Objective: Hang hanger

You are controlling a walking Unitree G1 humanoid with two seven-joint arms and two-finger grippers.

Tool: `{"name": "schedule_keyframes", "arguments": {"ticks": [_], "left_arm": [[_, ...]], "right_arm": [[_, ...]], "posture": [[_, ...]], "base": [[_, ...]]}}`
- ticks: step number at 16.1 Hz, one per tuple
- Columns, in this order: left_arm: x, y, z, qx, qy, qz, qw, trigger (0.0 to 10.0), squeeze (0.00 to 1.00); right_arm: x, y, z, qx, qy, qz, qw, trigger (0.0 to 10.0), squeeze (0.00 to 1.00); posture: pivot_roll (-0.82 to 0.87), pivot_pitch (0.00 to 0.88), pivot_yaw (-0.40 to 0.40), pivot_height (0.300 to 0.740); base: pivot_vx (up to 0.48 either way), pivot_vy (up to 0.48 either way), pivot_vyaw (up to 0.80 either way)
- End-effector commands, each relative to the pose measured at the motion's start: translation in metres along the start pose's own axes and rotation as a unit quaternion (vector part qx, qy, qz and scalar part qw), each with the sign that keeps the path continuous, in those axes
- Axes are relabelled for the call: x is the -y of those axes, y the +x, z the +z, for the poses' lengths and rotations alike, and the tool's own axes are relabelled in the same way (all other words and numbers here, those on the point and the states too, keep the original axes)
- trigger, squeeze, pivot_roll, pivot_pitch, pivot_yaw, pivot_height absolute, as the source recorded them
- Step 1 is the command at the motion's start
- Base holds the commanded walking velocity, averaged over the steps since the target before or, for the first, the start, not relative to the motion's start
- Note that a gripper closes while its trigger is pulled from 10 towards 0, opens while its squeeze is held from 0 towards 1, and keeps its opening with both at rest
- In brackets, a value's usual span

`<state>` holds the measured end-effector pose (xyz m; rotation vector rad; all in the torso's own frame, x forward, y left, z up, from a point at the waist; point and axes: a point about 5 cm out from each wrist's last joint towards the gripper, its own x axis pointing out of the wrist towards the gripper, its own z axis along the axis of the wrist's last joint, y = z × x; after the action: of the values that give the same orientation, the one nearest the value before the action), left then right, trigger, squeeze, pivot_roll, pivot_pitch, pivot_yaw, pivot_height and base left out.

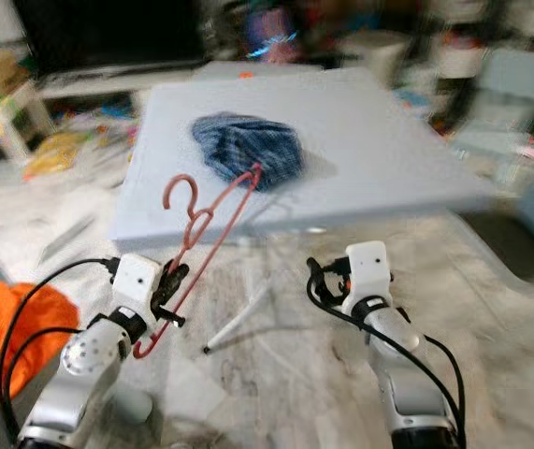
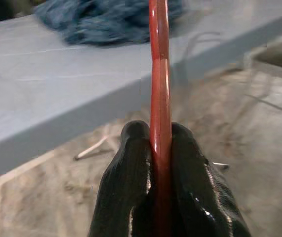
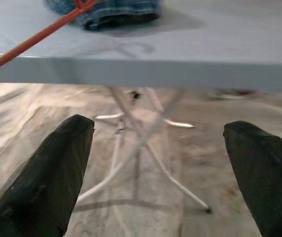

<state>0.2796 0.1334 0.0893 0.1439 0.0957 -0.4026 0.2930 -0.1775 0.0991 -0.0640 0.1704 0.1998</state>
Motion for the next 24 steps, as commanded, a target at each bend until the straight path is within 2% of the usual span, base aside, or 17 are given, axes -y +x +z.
{"name": "schedule_keyframes", "arguments": {"ticks": [1,4,6,7,9,10,11,12,13,15,16,17,19,21,23,24], "left_arm": [[0.0,0.004,0.007,0.011,0.013,-0.008,1.0,10.0,0.0],[0.002,0.01,0.004,-0.001,0.028,-0.012,1.0,10.0,0.0],[-0.003,0.009,0.002,-0.008,0.014,-0.003,1.0,10.0,0.0],[-0.001,0.008,0.001,-0.007,0.011,-0.017,1.0,10.0,0.0],[0.014,0.008,-0.003,-0.003,0.002,-0.094,0.996,10.0,0.0],[0.024,0.008,-0.001,-0.003,-0.001,-0.146,0.989,10.0,0.0],[0.027,0.008,0.0,-0.002,-0.003,-0.161,0.987,10.0,0.0],[0.031,0.006,0.003,-0.003,-0.001,-0.196,0.981,10.0,0.0],[0.033,0.0,0.005,-0.011,0.005,-0.249,0.968,10.0,0.0],[0.03,-0.005,0.005,-0.019,0.032,-0.281,0.959,10.0,0.0],[0.029,-0.009,0.001,-0.031,0.052,-0.305,0.95,10.0,0.0],[0.029,-0.011,-0.002,-0.04,0.061,-0.319,0.945,10.0,0.0],[0.03,-0.016,-0.008,-0.054,0.091,-0.353,0.93,10.0,0.0],[0.032,-0.016,-0.006,-0.051,0.124,-0.364,0.922,10.0,0.0],[0.035,-0.016,-0.005,-0.047,0.136,-0.372,0.917,10.0,0.0],[0.036,-0.017,-0.005,-0.044,0.139,-0.377,0.915,10.0,0.0]], "right_arm": [[0.005,0.001,0.002,0.003,0.001,-0.013,1.0,10.0,0.0],[0.012,0.002,-0.001,0.0,-0.005,-0.033,0.999,10.0,0.0],[0.017,-0.001,-0.003,-0.003,0.002,-0.052,0.999,10.0,0.0],[0.018,-0.002,-0.005,-0.006,-0.001,-0.055,0.998,10.0,0.0],[0.007,0.0,-0.004,0.009,-0.016,-0.025,1.0,10.0,0.0],[0.002,0.003,0.003,0.028,-0.078,-0.001,0.997,10.0,0.0],[0.001,0.004,0.004,0.025,-0.096,0.008,0.995,10.0,0.0],[0.001,0.004,0.009,0.026,-0.109,0.055,0.992,10.0,0.0],[0.006,0.002,0.018,0.034,-0.178,0.109,0.977,10.0,0.0],[0.019,-0.003,0.032,0.023,-0.208,0.175,0.962,10.0,0.0],[0.023,-0.01,0.035,0.005,-0.286,0.237,0.929,10.0,0.0],[0.024,-0.014,0.035,-0.008,-0.309,0.264,0.914,10.0,0.0],[0.024,-0.025,0.031,-0.048,-0.329,0.338,0.88,10.0,0.0],[0.025,-0.031,0.024,-0.086,-0.343,0.385,0.853,10.0,0.0],[0.026,-0.032,0.022,-0.11,-0.345,0.417,0.834,10.0,0.0],[0.026,-0.032,0.022,-0.116,-0.344,0.425,0.829,9.9,0.0]], "posture": [[-0.13,0.0,0.043,0.74],[-0.1,0.0,0.044,0.74],[-0.11,0.0,0.03,0.74],[-0.11,0.0,0.026,0.74],[-0.14,0.0,0.03,0.74],[-0.15,0.0,0.052,0.74],[-0.15,0.0,0.056,0.74],[-0.15,0.0,0.066,0.74],[-0.15,0.0,0.069,0.74],[-0.15,0.0,0.068,0.74],[-0.16,0.0,0.073,0.74],[-0.17,0.0,0.078,0.74],[-0.17,0.0,0.084,0.74],[-0.17,0.0,0.086,0.74],[-0.17,0.0,0.094,0.74],[-0.17,0.0,0.094,0.74]], "base": [[-0.274,0.0,0.0],[-0.089,0.0,0.0],[0.0,0.0,0.0],[0.0,0.0,0.0],[0.0,0.0,0.0],[0.0,0.0,0.0],[0.0,0.0,0.0],[0.0,0.0,0.0],[0.0,0.0,0.0],[0.0,0.0,0.0],[0.0,0.0,0.0],[0.0,0.0,0.0],[0.0,0.0,0.0],[0.0,0.0,0.0],[0.0,0.0,0.0],[0.0,0.0,0.0]]}}
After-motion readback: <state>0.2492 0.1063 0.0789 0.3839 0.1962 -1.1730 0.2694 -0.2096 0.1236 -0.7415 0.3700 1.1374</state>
